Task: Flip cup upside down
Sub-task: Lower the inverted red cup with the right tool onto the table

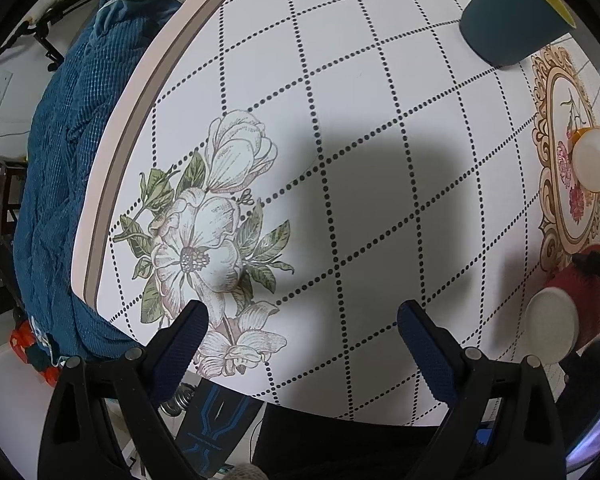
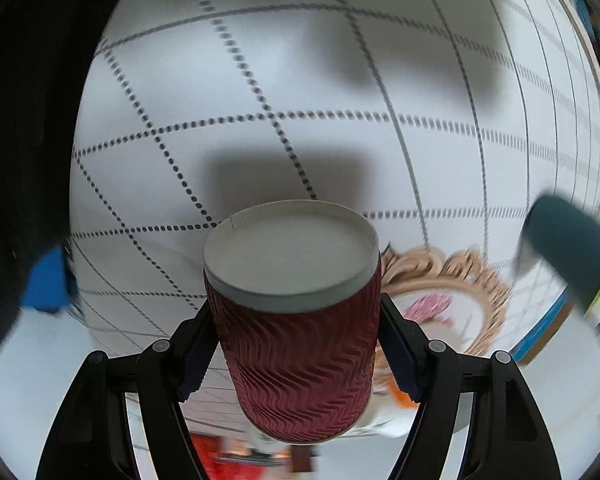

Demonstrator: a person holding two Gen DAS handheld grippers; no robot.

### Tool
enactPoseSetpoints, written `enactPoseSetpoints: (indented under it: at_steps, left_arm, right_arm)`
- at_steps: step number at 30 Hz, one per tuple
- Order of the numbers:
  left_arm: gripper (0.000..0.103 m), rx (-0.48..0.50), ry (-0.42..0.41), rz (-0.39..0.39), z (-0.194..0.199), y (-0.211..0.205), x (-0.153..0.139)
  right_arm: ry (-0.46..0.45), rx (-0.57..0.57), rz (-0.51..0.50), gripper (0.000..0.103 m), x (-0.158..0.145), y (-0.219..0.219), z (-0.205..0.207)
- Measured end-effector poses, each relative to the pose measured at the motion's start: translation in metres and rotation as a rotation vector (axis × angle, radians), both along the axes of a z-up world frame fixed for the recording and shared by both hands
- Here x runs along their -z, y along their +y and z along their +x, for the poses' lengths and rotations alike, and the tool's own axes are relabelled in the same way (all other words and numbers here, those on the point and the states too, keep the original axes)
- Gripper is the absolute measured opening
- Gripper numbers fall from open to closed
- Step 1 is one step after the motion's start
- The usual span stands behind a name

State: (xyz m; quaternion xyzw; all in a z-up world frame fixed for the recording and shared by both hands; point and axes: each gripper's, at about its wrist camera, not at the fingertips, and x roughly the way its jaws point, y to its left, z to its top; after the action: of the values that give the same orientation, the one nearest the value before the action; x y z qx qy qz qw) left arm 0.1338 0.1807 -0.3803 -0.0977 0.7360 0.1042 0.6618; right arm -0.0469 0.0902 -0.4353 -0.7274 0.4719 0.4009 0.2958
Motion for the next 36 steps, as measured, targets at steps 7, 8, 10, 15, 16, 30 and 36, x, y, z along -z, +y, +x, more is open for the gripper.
enactPoseSetpoints:
  at_steps: [7,8,10,15,16,30,36]
  left_arm:
    - [0.097,0.025,-0.006,0.004,0.009,-0.01,-0.002]
    - [0.097,0.029,-0.007,0.004,0.01,-0.011,-0.003]
    - [0.097,0.034,-0.007,0.005,0.012,-0.016,-0.003]
    - [0.097,0.052,-0.008,0.007,0.017,-0.027,-0.005]
    - [0.097,0.054,-0.008,0.007,0.016,-0.027,-0.005]
    - [0.097,0.093,0.0,0.011,0.02,-0.048,-0.005]
    - [0.097,0.111,0.001,0.016,0.023,-0.062,-0.002]
  right_arm:
    - [0.029,0.351,-0.019,0.076,0.005,-0.012,0.041]
    - [0.038,0.408,-0.024,0.076,0.006,-0.014,0.047]
    - [0.057,0.544,-0.039,0.076,0.009,-0.02,0.061]
    - [0.097,0.801,-0.046,0.076,0.016,-0.036,0.097]
    - [0.1,0.846,-0.042,0.076,0.017,-0.039,0.107]
    - [0.182,1.325,0.021,0.076,0.027,-0.097,0.215]
    - [0.199,1.461,0.031,0.076,0.025,-0.113,0.216]
